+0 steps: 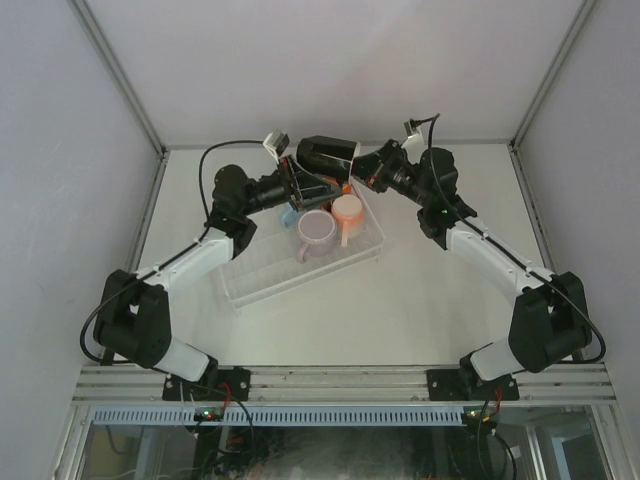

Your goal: Load the cups into the dish rack

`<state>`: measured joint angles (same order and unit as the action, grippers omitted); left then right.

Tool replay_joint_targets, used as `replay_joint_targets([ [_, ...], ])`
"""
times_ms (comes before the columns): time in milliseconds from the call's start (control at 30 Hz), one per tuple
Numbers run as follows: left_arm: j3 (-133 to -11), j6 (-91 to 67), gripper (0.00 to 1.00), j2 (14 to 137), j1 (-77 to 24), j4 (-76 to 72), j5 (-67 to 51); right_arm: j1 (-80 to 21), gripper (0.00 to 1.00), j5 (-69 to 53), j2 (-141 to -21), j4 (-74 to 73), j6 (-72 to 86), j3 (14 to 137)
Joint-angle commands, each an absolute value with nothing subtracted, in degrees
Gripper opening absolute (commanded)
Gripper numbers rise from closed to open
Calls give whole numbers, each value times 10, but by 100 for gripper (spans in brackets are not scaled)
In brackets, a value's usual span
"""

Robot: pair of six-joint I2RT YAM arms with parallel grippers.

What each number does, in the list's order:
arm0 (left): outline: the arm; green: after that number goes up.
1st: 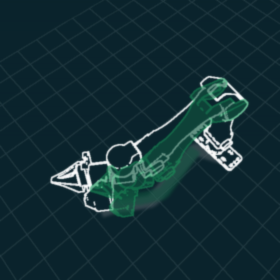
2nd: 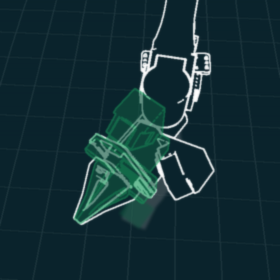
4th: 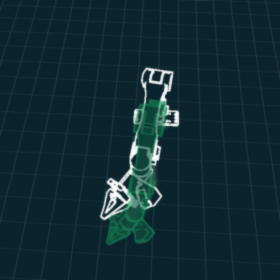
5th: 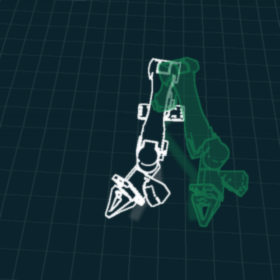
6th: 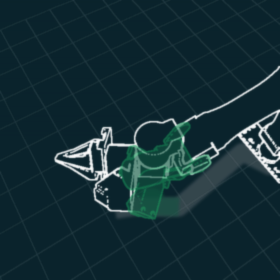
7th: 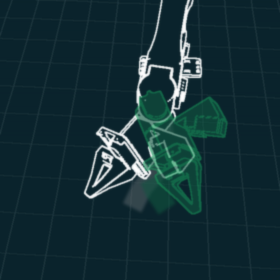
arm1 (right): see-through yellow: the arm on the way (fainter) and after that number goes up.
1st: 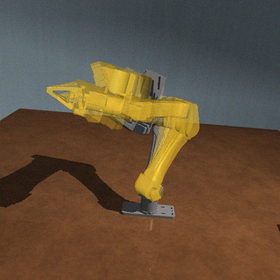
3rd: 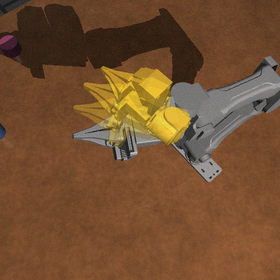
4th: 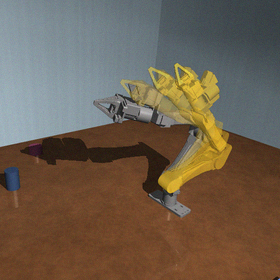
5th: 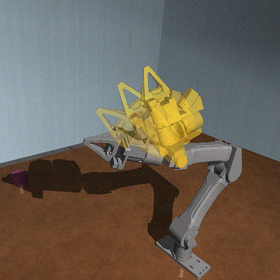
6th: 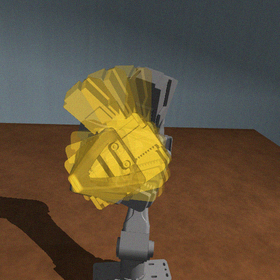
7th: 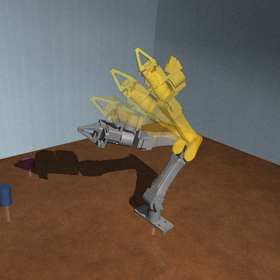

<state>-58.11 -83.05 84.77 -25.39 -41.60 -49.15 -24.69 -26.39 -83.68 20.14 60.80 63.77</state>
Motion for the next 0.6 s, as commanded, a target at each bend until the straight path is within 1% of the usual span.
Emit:
replay_joint_targets([
  [0, -584, -809, 0, 843, -253, -510, -446, -287, 0, -326, -822, 168, 547, 633],
  [33, -579, -807, 0, 840, -250, -510, -443, -285, 0, -326, -822, 165, 547, 633],
  [100, -572, -795, 0, 830, -241, -501, -439, -282, 11, -329, -823, 162, 547, 633],
  [167, -564, -774, 0, 815, -232, -477, -433, -278, 24, -329, -823, 159, 548, 633],
  [233, -558, -742, 0, 798, -222, -437, -430, -274, 31, -330, -823, 154, 547, 633],
  [333, -551, -695, 0, 776, -210, -379, -427, -270, 38, -330, -822, 142, 542, 629],
  [567, -548, -548, 0, 723, -195, -170, -406, -250, 44, -330, -820, 130, 539, 605],
])
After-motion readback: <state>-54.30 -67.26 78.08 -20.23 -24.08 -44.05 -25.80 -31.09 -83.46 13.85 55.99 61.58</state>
